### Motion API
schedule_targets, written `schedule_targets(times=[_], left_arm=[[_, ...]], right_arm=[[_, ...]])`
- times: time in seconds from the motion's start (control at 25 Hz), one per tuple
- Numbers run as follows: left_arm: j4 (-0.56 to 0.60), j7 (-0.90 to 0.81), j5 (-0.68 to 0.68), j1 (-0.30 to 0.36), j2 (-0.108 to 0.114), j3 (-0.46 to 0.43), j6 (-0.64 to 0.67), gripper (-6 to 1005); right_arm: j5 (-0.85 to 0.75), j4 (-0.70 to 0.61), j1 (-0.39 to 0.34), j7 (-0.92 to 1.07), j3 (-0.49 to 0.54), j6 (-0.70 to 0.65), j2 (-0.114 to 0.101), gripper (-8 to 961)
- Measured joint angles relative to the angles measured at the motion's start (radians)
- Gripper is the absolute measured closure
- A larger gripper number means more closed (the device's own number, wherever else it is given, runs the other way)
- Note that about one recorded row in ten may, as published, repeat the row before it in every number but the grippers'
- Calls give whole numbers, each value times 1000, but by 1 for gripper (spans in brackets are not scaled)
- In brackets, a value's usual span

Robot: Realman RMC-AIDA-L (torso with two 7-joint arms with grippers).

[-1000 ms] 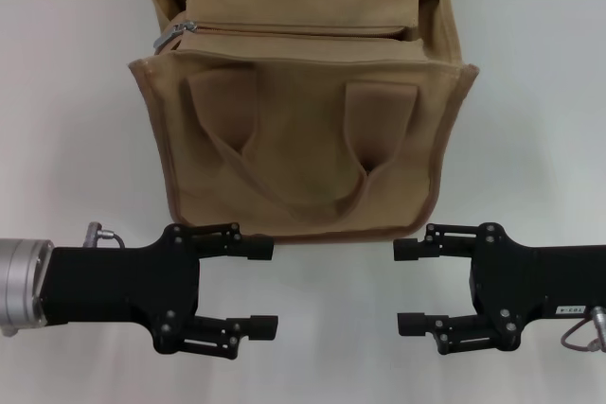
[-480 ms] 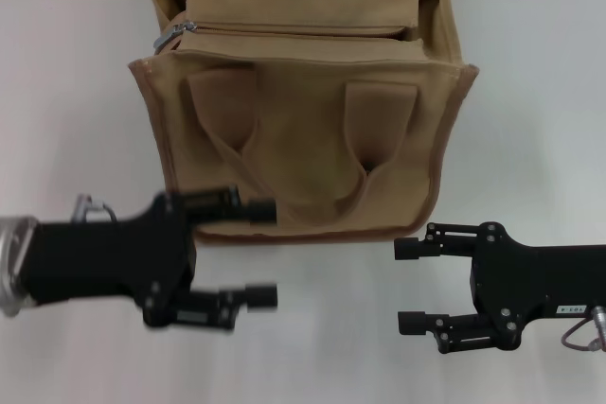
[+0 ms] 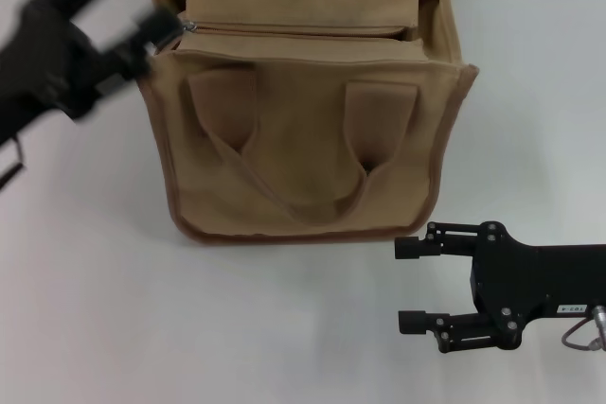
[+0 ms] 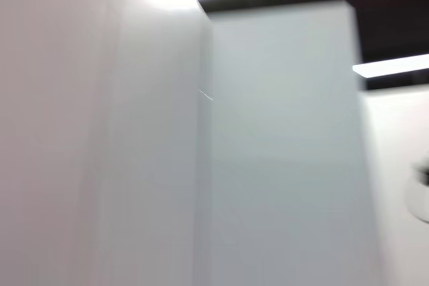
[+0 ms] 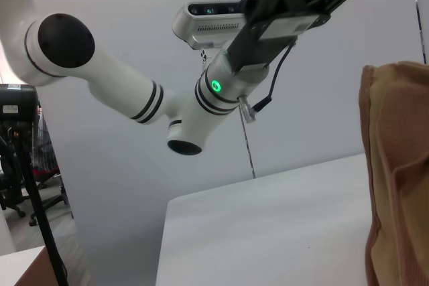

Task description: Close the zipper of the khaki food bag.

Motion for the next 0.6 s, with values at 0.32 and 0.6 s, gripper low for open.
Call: schedule_targets(times=[0.32, 0.6], left_arm=[[0, 125, -50, 87, 7, -165, -185, 172], [3, 157, 34, 129, 47, -164, -300, 172]], right_arm=[[1, 0, -3, 0, -1, -1, -2, 191], [1, 0, -5, 0, -1, -1, -2, 192]])
